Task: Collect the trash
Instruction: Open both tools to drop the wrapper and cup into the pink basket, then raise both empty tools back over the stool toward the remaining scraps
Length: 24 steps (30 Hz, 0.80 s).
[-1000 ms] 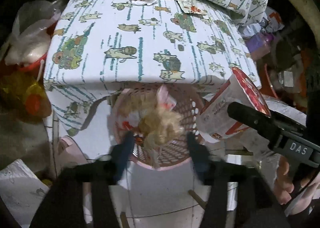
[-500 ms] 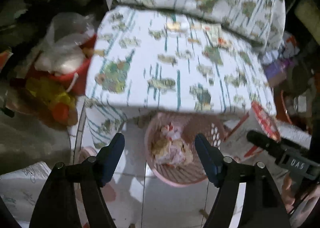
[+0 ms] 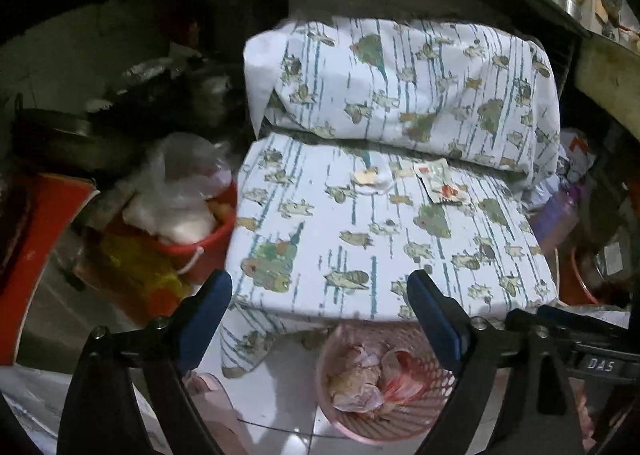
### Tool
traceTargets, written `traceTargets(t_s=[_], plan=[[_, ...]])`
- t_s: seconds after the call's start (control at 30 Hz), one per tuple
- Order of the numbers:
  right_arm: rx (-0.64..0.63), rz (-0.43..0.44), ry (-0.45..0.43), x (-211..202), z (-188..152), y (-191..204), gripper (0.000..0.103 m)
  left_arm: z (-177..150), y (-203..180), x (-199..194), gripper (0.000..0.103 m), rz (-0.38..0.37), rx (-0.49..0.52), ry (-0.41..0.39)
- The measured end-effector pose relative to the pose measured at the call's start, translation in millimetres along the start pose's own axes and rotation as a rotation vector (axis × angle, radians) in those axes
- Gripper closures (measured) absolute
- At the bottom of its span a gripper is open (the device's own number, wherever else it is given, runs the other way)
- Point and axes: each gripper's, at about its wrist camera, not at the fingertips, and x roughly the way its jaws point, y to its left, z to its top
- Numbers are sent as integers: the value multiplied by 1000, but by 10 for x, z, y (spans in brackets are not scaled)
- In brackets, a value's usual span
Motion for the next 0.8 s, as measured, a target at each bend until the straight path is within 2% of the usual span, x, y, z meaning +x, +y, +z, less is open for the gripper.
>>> traceTargets(t_s=[0.17,0.27,0.43,0.47,0.5,0.63,0.8], plan=[[-56,-52,-50,-77,29,72,11,26,92,-40,12,-13,-42,-12],[-80,-62,-71,-109,24,109,6,56,118,-92,12,22,-26,-26],[-107,-87,-93,-143,22,144,6,96,165,-259,10,55,-2,-97],[-112,-98,-98,-150,20,148,6,101,174,-292,7,52,-3,-105],[-121,-111,-103,-154,19,162,6,104,186,-312,1,44,-9,-110],[-153,-129,-124,-182,10,226,6,119,199,-425,0,20,-17,-142],[-184,-139,-150,-221,1,306,5,136,161,-486,0,31,16,-163]])
